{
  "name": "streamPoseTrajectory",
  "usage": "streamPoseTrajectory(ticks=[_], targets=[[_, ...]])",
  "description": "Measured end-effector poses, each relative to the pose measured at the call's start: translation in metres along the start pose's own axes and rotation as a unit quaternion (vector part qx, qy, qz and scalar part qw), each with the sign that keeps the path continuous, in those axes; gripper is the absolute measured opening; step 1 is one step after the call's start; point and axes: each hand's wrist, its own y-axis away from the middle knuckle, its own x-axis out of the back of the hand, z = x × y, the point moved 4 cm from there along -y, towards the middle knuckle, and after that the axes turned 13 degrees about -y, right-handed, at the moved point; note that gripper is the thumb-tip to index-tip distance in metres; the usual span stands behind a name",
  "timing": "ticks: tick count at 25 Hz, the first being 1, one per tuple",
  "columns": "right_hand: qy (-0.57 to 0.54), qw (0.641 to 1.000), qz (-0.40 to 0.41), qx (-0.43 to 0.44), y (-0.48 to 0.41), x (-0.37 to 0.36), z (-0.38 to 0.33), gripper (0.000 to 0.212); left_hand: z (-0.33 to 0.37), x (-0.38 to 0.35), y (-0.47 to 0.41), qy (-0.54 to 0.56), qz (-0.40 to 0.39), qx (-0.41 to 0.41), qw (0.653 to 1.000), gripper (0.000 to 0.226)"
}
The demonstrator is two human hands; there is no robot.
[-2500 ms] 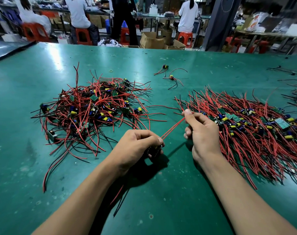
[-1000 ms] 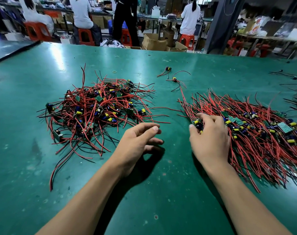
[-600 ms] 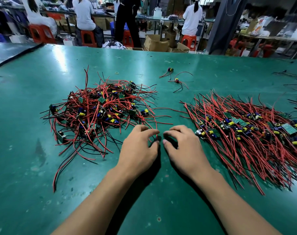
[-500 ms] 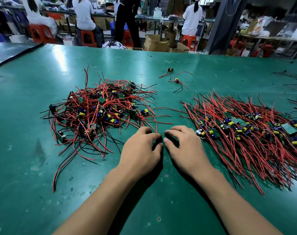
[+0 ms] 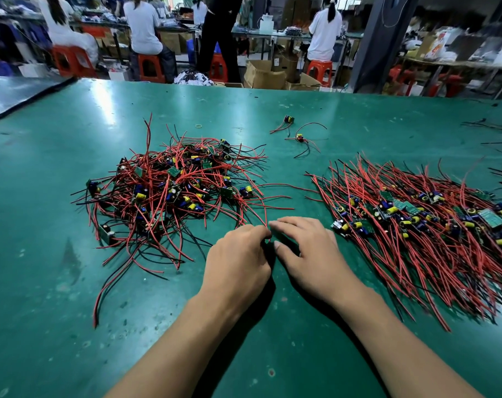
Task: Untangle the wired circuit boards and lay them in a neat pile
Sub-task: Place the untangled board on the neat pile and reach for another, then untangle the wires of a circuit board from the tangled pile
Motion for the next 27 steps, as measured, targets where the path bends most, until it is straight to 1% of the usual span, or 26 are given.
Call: streamPoseTrajectory(ticks=[2,5,6,8,11,14,15,16,17,18,20,22,25,27], targets=[[0.018,0.999,-0.038,0.02,0.0,-0.004,-0.003,0.04,0.002,0.001,0.002,0.018,-0.004,-0.026,0.999,0.025],[0.011,0.998,-0.051,0.022,0.0,-0.004,-0.005,0.037,0.0,0.004,0.001,0.063,-0.01,-0.041,0.997,0.029],[-0.004,0.999,-0.044,0.024,0.0,-0.002,-0.007,0.033,-0.002,0.004,0.001,0.074,-0.004,-0.035,0.997,0.029],[-0.034,0.999,-0.006,0.022,0.001,0.003,-0.009,0.027,-0.005,0.006,0.002,0.099,0.021,-0.012,0.995,0.025],[-0.023,0.999,0.041,0.009,0.002,0.008,-0.01,0.02,-0.012,0.009,0.001,0.101,0.074,0.035,0.992,0.027],[-0.051,0.997,0.053,-0.029,0.002,0.009,-0.008,0.01,-0.02,0.005,-0.001,0.083,0.066,0.083,0.991,0.026],[-0.075,0.994,0.064,-0.047,0.002,0.01,-0.007,0.011,-0.022,0.003,-0.001,0.081,0.058,0.095,0.99,0.026],[-0.089,0.991,0.075,-0.062,0.002,0.012,-0.006,0.02,-0.023,0.002,-0.002,0.084,0.052,0.107,0.989,0.026],[-0.076,0.992,0.078,-0.07,0.002,0.013,-0.005,0.027,-0.025,0.001,-0.002,0.091,0.048,0.118,0.988,0.025],[-0.036,0.994,0.077,-0.075,0.001,0.013,-0.002,0.029,-0.027,0.0,-0.003,0.1,0.047,0.128,0.986,0.024],[0.032,0.991,0.075,-0.105,0.0,0.016,0.006,0.029,-0.029,0.0,-0.005,0.113,0.044,0.137,0.983,0.023],[0.043,0.988,0.072,-0.131,0.0,0.019,0.011,0.029,-0.029,-0.002,-0.005,0.105,0.041,0.136,0.984,0.023],[0.046,0.99,0.056,-0.121,0.001,0.016,0.006,0.037,-0.029,-0.004,-0.005,0.09,0.039,0.13,0.987,0.025],[0.018,0.993,0.056,-0.101,0.001,0.016,0.001,0.03,-0.031,-0.005,-0.009,0.082,0.034,0.132,0.987,0.026]])
